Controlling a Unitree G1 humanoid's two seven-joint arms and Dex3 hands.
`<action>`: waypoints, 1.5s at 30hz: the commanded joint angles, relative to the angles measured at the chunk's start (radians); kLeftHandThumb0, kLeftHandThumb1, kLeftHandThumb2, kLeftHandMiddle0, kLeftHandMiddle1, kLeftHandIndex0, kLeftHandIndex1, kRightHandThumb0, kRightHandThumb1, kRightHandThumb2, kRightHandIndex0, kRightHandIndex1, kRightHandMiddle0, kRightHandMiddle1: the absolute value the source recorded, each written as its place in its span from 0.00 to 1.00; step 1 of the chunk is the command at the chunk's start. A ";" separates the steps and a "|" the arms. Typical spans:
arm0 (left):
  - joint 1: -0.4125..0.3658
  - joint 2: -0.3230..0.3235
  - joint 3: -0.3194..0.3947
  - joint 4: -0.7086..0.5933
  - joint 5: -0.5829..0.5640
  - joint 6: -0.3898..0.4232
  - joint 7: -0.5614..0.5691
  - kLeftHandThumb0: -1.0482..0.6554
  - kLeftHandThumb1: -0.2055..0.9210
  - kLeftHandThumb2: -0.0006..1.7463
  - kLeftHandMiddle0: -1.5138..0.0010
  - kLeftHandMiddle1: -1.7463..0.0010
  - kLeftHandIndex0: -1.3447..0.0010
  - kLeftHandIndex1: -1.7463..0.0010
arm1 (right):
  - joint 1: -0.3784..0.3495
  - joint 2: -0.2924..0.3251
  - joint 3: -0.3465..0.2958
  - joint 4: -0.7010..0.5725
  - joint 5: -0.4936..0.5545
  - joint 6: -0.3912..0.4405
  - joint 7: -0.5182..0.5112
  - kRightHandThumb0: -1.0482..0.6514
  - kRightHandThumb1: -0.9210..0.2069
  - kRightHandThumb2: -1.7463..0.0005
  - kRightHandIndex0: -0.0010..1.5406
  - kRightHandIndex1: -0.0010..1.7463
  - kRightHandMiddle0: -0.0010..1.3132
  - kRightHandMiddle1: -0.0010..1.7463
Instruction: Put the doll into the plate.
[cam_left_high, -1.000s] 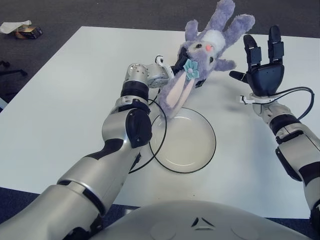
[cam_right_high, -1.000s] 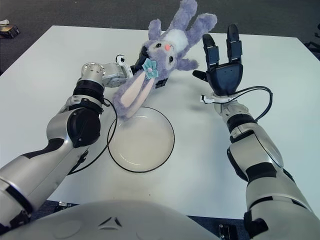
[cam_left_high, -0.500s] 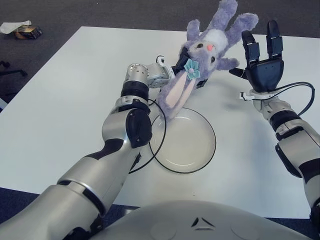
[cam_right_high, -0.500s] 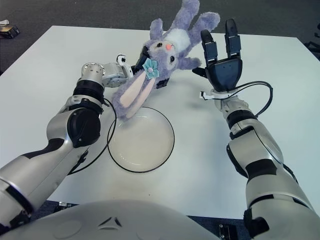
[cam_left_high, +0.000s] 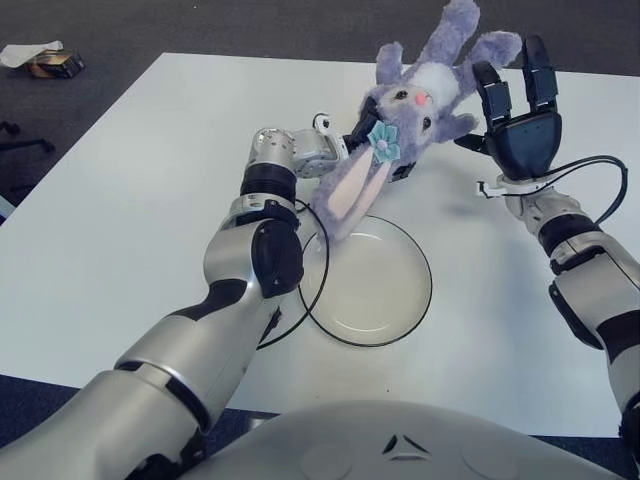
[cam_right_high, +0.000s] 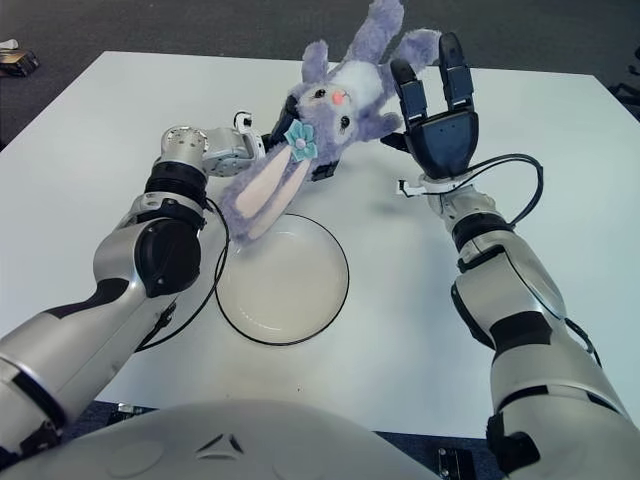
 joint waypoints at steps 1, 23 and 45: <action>0.016 -0.039 0.006 -0.021 -0.034 0.019 -0.004 0.38 0.72 0.55 0.25 0.00 0.70 0.00 | -0.028 0.011 0.010 0.010 -0.008 -0.003 0.009 0.15 0.19 0.71 0.04 0.03 0.00 0.30; 0.036 -0.061 -0.015 -0.079 -0.048 0.122 -0.001 0.36 0.60 0.64 0.25 0.00 0.63 0.00 | -0.049 0.033 0.040 0.029 -0.015 0.009 0.047 0.12 0.14 0.73 0.00 0.00 0.00 0.23; 0.050 -0.093 0.010 -0.143 -0.086 0.211 0.071 0.36 0.57 0.67 0.23 0.00 0.62 0.00 | -0.059 0.041 0.072 0.051 -0.045 0.064 0.015 0.14 0.12 0.73 0.00 0.00 0.00 0.22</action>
